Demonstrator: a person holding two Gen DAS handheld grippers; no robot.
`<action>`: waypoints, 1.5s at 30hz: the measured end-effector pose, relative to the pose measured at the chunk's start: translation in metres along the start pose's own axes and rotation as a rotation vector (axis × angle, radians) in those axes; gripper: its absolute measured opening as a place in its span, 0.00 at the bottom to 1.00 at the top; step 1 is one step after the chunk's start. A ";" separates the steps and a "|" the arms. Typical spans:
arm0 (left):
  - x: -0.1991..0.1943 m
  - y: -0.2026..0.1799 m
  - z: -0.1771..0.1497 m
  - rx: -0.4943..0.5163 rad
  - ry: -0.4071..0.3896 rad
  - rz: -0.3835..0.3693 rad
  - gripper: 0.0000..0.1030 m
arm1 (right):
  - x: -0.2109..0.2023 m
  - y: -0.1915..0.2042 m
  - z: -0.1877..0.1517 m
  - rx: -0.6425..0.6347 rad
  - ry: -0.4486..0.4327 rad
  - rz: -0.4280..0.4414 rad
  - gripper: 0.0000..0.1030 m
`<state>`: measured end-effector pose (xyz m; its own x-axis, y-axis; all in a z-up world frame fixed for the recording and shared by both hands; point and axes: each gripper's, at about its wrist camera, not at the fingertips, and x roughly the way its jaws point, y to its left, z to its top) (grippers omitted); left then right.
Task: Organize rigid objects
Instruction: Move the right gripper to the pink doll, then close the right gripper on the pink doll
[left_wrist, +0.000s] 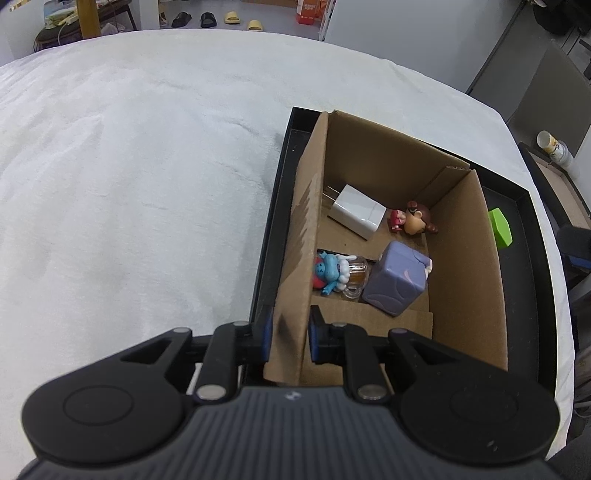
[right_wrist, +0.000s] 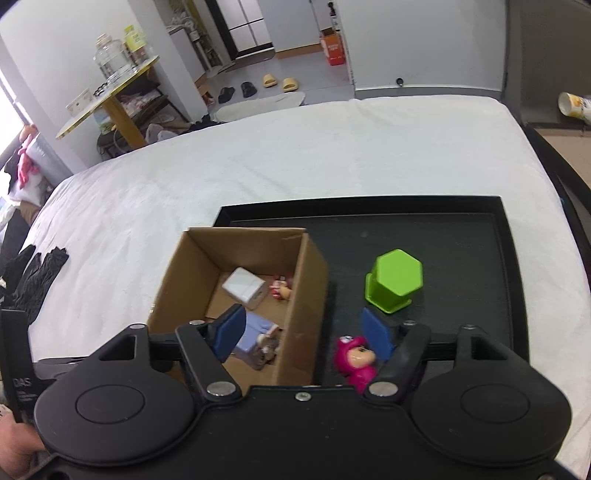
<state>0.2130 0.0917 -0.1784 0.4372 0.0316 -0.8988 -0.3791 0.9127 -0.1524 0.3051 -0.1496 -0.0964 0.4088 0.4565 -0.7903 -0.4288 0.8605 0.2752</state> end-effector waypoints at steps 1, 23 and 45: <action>0.000 -0.001 0.000 0.003 0.000 0.001 0.16 | 0.000 -0.004 -0.001 0.006 -0.002 0.001 0.69; 0.012 -0.014 -0.005 0.037 0.023 0.086 0.12 | 0.042 -0.063 -0.044 0.044 0.029 0.044 0.69; 0.020 -0.017 -0.003 0.028 0.039 0.116 0.12 | 0.080 -0.059 -0.058 -0.065 0.168 -0.034 0.29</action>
<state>0.2252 0.0754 -0.1947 0.3594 0.1224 -0.9251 -0.4022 0.9149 -0.0352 0.3158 -0.1768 -0.2075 0.2857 0.3782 -0.8806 -0.4707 0.8557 0.2148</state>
